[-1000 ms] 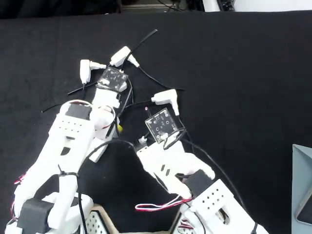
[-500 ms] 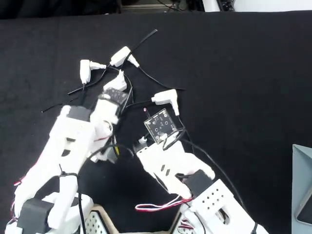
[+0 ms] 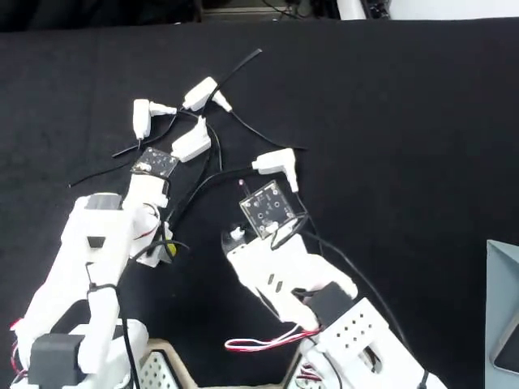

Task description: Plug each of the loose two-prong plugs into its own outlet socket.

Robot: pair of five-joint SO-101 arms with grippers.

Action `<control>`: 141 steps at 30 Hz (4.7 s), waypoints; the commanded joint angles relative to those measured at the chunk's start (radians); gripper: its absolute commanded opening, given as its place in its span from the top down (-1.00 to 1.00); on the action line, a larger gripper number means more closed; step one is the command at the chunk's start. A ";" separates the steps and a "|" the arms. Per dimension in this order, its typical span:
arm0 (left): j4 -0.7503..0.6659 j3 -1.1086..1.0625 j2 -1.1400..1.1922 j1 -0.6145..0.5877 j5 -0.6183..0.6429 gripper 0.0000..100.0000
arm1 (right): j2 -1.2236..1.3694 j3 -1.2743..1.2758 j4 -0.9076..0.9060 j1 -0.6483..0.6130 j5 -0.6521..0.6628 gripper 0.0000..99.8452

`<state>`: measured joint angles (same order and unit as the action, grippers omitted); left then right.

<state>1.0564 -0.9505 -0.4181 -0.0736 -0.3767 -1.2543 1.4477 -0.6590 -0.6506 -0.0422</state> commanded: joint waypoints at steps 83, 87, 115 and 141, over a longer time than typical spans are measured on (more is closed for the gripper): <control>-0.181 -0.053 -0.015 0.171 0.044 0.51 | -0.008 0.004 0.006 0.008 0.012 0.97; -0.112 -0.002 -0.015 0.096 0.043 0.45 | -0.008 0.004 0.006 0.008 0.012 0.97; 0.078 -0.081 -0.618 -0.688 0.176 0.45 | 0.690 -0.421 0.219 -0.252 0.112 0.98; -0.051 -0.289 -0.678 -0.722 0.224 0.46 | 1.038 -0.515 0.528 -0.311 0.189 0.98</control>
<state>1.0242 -1.2436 -1.0794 -0.7902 -0.1557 -0.2202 0.9920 -0.1557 -0.9544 0.1404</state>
